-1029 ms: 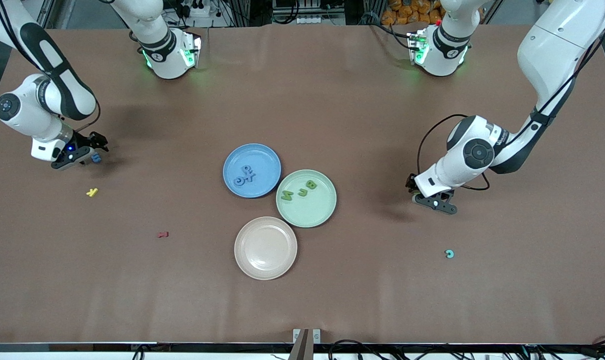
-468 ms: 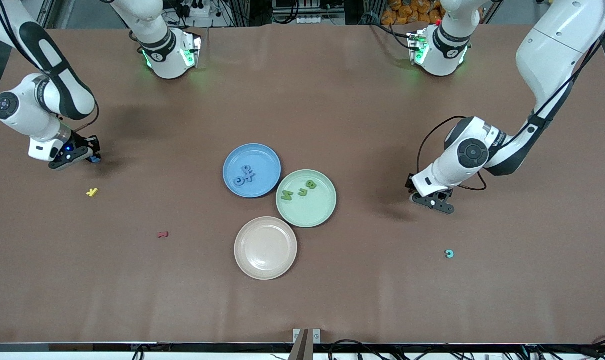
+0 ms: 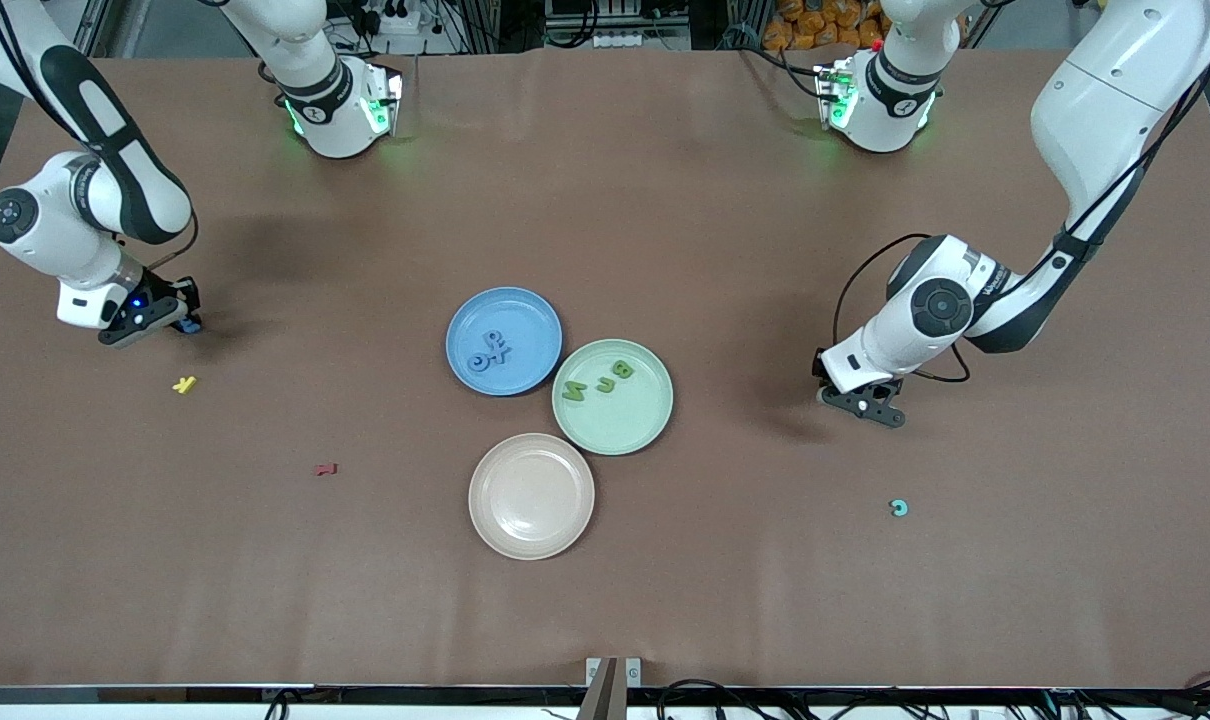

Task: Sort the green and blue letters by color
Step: 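Grasp the blue 3 with the right gripper while the left gripper grasps the P, then drop the 3 on the blue plate while the left gripper drops the P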

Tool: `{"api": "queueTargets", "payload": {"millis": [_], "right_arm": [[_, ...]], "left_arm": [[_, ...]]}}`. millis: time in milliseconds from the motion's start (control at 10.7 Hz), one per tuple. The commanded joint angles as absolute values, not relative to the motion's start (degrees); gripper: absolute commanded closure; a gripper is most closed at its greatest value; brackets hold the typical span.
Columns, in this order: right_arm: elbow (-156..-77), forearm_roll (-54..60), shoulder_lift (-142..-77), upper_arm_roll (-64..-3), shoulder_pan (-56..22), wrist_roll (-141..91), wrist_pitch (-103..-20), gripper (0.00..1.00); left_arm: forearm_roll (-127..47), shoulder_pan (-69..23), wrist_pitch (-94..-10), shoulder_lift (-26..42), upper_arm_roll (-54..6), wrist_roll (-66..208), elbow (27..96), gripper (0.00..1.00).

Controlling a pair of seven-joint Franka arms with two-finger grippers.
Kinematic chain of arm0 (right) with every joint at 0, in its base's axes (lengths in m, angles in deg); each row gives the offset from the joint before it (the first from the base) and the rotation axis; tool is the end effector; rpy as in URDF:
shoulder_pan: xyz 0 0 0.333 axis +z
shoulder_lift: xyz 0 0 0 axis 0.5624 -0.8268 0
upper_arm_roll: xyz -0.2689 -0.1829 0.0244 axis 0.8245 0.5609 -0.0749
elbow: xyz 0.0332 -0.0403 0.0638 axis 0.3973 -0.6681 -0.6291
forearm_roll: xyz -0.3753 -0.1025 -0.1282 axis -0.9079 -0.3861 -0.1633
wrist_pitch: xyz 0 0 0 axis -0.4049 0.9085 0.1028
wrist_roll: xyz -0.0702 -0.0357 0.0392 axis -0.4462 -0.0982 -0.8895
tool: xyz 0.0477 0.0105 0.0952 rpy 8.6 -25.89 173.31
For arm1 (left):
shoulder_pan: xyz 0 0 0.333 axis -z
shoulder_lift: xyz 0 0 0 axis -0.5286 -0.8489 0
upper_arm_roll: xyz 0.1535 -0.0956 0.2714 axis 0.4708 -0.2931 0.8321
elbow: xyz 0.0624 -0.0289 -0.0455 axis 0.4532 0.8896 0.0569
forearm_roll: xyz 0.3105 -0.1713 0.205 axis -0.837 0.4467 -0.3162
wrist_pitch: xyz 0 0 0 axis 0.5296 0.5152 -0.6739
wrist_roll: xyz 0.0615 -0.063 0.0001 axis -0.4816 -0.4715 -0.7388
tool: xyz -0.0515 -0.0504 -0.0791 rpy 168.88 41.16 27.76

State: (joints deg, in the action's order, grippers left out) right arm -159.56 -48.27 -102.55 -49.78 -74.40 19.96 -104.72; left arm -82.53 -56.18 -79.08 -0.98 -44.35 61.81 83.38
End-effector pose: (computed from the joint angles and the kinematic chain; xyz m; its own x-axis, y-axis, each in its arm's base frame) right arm 0.4283 -0.2243 0.1727 0.8315 0.5548 -0.0278 0.5555 -0.8310 0.0302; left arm 0.5592 -0.1539 0.1719 0.9285 -0.3712 -0.0109 -0.3708 -0.9282 0.0303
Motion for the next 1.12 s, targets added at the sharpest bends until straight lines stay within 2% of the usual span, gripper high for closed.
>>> {"api": "queueTargets", "payload": {"millis": [0,187,468,655,1029], "right_arm": [[-156.3,-48.4,-102.8,-50.5,-67.9,13.7,-102.9,1.0],[-152.6,-48.1,-102.7,-50.9,-63.3,8.9,-97.7,1.0],[-145.7,-42.1,-102.8,-53.1,-56.7,2.9,-87.9,1.0],[-140.8,-40.8,-102.6,-53.3,-52.8,-1.0,-79.8,1.0],[-133.9,-36.1,-101.8,-53.4,-44.1,-11.7,-69.2,1.0]], "left_arm": [[-85.0,-56.3,-79.7,-1.4,-44.7,59.5,83.3,0.61],[-85.0,-56.3,-79.5,-1.2,-44.7,59.1,83.2,0.67],[-84.0,-56.4,-79.4,0.1,-45.9,56.5,82.4,0.67],[-82.3,-55.6,-79.1,-0.2,-51.0,49.7,81.3,0.67],[-79.0,-42.9,-79.1,-0.5,-51.2,35.8,75.1,0.66]]}}
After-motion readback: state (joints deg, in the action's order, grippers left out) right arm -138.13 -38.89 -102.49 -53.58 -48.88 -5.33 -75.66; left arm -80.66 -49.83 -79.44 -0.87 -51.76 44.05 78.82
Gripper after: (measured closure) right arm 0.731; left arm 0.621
